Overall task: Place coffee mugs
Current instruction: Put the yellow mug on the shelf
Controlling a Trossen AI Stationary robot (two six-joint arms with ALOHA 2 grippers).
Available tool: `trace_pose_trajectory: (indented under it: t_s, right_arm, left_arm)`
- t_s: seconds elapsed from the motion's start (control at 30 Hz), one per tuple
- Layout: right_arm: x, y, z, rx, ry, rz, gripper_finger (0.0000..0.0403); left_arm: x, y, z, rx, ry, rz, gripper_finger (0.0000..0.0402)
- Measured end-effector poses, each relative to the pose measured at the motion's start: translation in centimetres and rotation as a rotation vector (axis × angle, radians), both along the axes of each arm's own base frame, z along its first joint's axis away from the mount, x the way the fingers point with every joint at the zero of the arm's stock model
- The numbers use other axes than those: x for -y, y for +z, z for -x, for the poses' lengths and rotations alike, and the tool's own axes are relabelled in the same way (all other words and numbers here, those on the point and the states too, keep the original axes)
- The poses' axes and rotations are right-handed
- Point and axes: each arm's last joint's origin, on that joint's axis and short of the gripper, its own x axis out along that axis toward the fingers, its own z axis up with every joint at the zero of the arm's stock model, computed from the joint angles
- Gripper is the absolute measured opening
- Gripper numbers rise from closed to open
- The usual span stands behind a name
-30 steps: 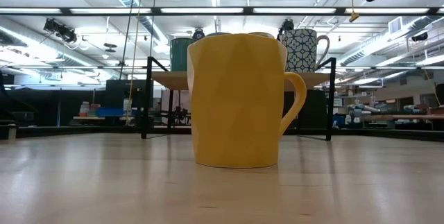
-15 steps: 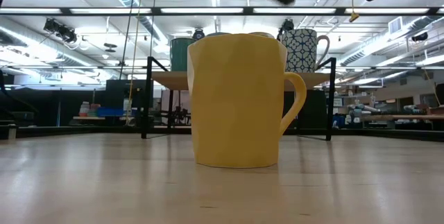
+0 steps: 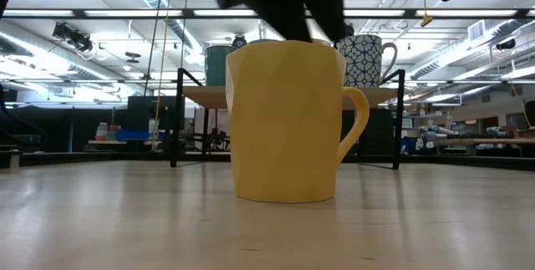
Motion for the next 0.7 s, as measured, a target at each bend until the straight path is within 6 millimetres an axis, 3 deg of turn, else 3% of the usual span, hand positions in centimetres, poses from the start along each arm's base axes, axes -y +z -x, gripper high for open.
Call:
trace_pose_trajectory:
  t_s: [0.47, 0.7]
  right_arm:
    - [0.0, 0.0, 0.0, 0.000, 0.000, 0.000, 0.0132]
    - [0.0, 0.0, 0.0, 0.000, 0.000, 0.000, 0.0132]
  left_arm:
    - [0.2, -0.8, 0.0, -0.005, -0.005, 0.010, 0.0173]
    - [0.3, -2.3, -0.1, -0.077, -0.023, 0.026, 0.0173]
